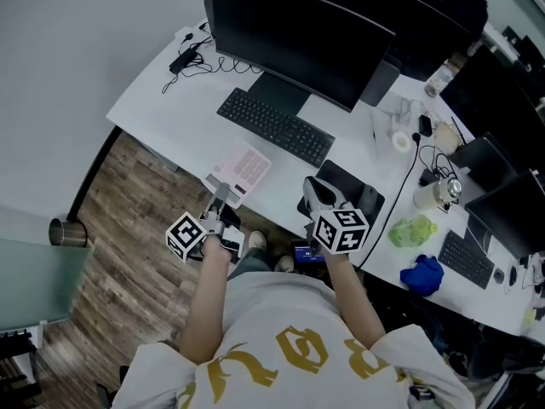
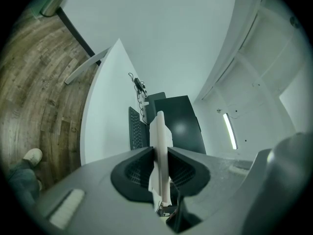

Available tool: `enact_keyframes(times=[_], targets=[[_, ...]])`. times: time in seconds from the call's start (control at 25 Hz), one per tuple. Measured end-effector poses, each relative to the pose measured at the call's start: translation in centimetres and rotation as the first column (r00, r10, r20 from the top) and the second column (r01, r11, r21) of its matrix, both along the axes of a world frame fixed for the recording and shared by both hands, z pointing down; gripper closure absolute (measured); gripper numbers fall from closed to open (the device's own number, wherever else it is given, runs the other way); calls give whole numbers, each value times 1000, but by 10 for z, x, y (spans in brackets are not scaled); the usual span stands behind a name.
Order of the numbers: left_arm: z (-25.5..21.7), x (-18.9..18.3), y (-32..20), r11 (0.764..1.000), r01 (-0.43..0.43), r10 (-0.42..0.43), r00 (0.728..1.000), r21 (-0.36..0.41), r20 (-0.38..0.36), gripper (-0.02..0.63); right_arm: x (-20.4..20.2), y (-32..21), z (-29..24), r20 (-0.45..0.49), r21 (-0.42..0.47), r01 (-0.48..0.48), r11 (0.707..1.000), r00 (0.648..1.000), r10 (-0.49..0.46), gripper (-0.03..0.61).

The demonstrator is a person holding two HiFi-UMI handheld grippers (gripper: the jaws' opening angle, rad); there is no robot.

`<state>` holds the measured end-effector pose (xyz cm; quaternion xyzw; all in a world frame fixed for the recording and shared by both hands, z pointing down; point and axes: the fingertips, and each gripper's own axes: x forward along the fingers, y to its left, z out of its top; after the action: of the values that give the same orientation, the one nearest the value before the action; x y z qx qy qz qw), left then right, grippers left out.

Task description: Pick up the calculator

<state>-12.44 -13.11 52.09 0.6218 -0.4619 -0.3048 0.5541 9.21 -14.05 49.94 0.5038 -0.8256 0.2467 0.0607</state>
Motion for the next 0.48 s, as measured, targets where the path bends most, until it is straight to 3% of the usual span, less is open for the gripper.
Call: enact_keyframes(times=[0.48], targets=[[4, -9, 4, 1000, 23, -23, 999, -8, -27, 546, -5, 1, 1, 13, -9, 8, 1000, 1000, -8, 555]])
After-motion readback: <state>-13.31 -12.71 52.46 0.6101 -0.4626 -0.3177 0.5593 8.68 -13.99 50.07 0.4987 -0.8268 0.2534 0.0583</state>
